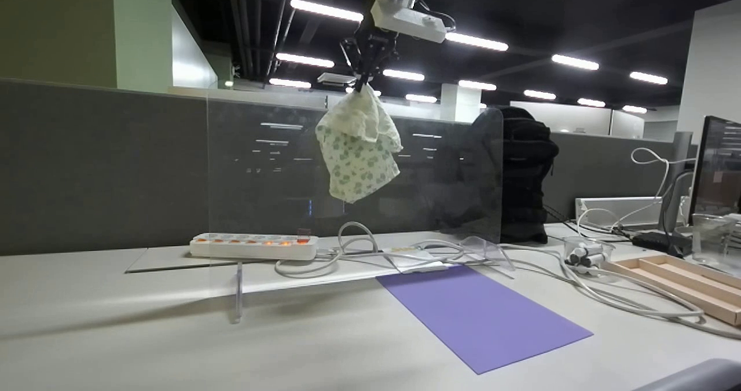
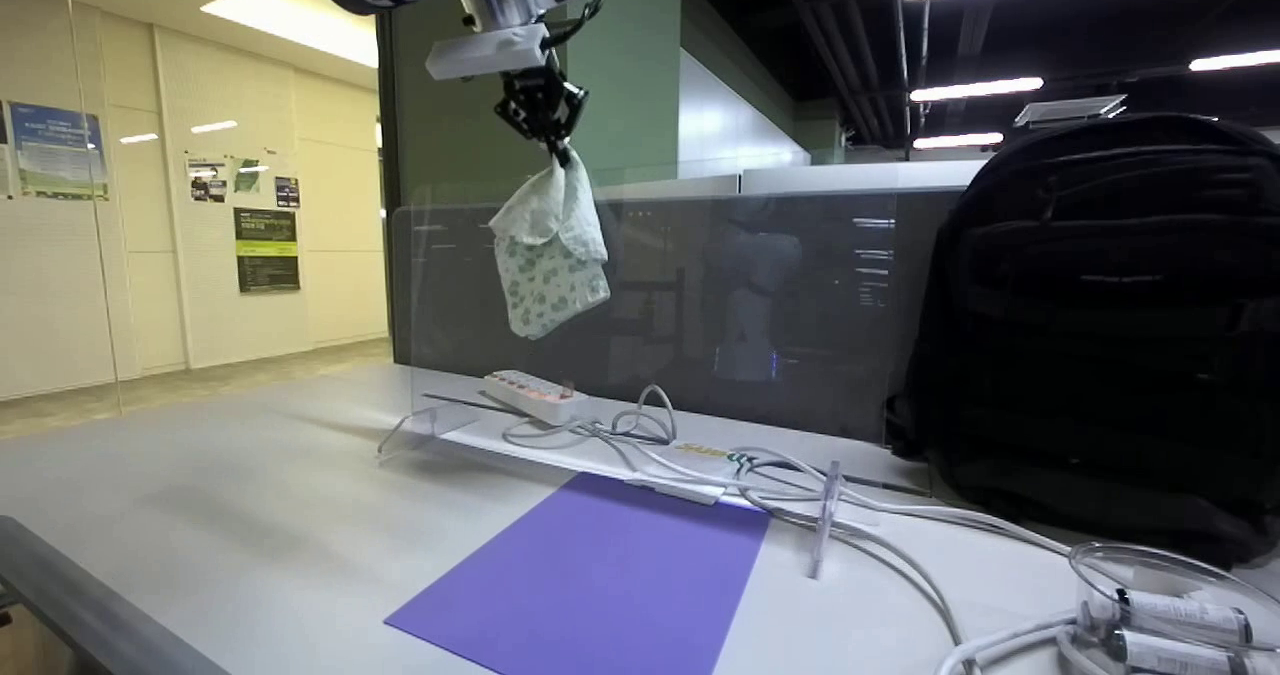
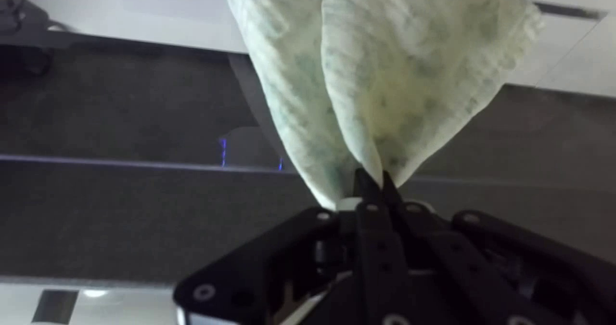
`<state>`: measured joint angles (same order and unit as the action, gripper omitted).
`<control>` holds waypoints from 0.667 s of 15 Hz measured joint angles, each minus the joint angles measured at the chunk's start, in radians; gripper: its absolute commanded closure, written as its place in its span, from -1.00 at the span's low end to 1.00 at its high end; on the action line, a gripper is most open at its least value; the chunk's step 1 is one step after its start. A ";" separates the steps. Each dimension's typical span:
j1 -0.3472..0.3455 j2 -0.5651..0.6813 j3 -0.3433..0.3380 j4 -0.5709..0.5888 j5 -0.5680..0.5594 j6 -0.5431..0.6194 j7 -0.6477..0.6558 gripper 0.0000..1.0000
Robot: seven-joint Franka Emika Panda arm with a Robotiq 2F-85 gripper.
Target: Hang the towel on top of the transparent thing
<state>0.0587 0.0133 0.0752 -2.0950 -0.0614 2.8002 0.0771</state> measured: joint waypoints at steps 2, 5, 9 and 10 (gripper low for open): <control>-0.012 0.035 -0.016 0.072 -0.069 0.009 0.088 0.99; -0.016 0.089 -0.042 0.160 -0.145 0.013 0.183 0.99; -0.012 0.139 -0.054 0.234 -0.177 -0.007 0.240 0.99; -0.010 0.146 -0.054 0.246 -0.177 -0.021 0.243 0.99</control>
<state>0.0490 0.1592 0.0215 -1.8491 -0.2384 2.7790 0.3197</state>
